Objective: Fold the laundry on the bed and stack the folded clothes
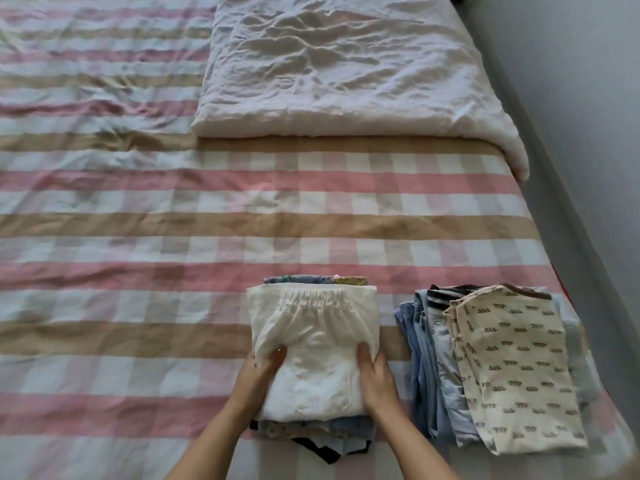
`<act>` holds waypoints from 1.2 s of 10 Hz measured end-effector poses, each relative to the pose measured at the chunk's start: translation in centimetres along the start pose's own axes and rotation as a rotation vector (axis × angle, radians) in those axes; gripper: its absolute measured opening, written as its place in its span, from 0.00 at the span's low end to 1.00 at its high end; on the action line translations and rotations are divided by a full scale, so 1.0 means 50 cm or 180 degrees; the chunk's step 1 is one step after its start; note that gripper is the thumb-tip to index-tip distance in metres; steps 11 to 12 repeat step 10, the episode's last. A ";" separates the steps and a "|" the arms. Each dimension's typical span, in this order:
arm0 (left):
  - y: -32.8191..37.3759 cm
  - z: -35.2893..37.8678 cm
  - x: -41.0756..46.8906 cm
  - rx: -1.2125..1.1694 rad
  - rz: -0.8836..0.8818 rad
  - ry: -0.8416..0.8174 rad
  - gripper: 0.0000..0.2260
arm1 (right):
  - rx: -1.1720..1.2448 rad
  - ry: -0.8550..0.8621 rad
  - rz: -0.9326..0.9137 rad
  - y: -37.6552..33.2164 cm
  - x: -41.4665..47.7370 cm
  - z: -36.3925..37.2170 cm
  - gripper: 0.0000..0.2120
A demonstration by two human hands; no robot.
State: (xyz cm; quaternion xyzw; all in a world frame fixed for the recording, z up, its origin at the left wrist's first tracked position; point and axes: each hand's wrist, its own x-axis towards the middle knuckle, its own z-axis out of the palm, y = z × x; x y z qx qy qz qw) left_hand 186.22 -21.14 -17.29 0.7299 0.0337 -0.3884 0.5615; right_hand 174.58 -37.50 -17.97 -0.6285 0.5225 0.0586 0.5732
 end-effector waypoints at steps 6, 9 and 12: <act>0.045 0.087 -0.001 0.4198 0.1585 -0.0073 0.26 | 0.0403 -0.0114 0.0109 0.057 -0.086 -0.009 0.30; 0.168 0.087 -0.111 0.4416 0.1053 -0.0265 0.33 | -0.0630 -0.0277 0.0103 -0.018 -0.227 -0.104 0.27; 0.235 0.036 -0.234 0.4098 0.0939 -0.0277 0.29 | -0.0636 -0.0411 -0.0351 -0.065 -0.353 -0.172 0.18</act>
